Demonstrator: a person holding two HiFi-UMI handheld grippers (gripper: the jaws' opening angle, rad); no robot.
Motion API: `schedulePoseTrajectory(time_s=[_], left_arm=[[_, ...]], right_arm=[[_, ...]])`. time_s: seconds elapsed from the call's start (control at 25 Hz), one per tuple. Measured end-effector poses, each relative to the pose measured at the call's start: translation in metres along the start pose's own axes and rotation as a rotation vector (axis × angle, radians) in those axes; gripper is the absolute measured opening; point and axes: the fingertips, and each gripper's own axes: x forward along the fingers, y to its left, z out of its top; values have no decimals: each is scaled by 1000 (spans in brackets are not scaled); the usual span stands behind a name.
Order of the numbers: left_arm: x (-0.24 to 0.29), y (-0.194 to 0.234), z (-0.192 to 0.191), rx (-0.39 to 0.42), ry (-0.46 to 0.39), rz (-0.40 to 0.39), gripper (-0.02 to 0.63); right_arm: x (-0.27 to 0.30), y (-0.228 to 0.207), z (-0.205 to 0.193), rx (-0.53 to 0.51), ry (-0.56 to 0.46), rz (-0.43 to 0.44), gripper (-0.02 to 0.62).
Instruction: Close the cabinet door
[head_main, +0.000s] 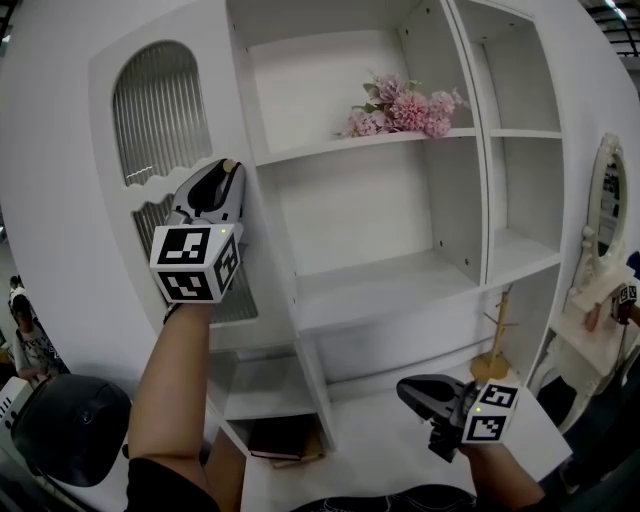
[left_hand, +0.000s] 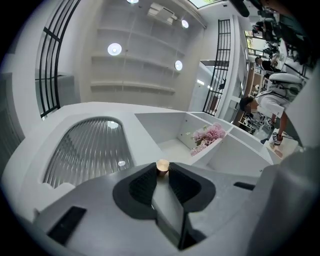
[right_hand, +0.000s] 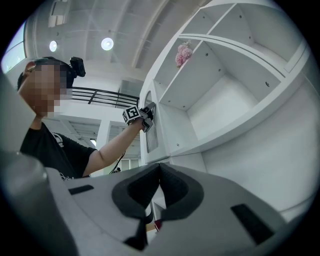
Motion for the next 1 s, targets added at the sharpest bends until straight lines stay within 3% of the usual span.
schedulePoseTrajectory(time_s=[0.36, 0.76, 1.0], left_arm=[[2, 1, 1, 4, 6, 1, 77], [5, -2, -1, 0, 131, -37, 82], [-7, 1, 10, -65, 136, -43, 173]], right_arm=[[3, -10, -7, 25, 12, 23, 6], [2, 15, -4, -3, 17, 48, 6], [-8, 46, 8, -25, -4, 59, 6]])
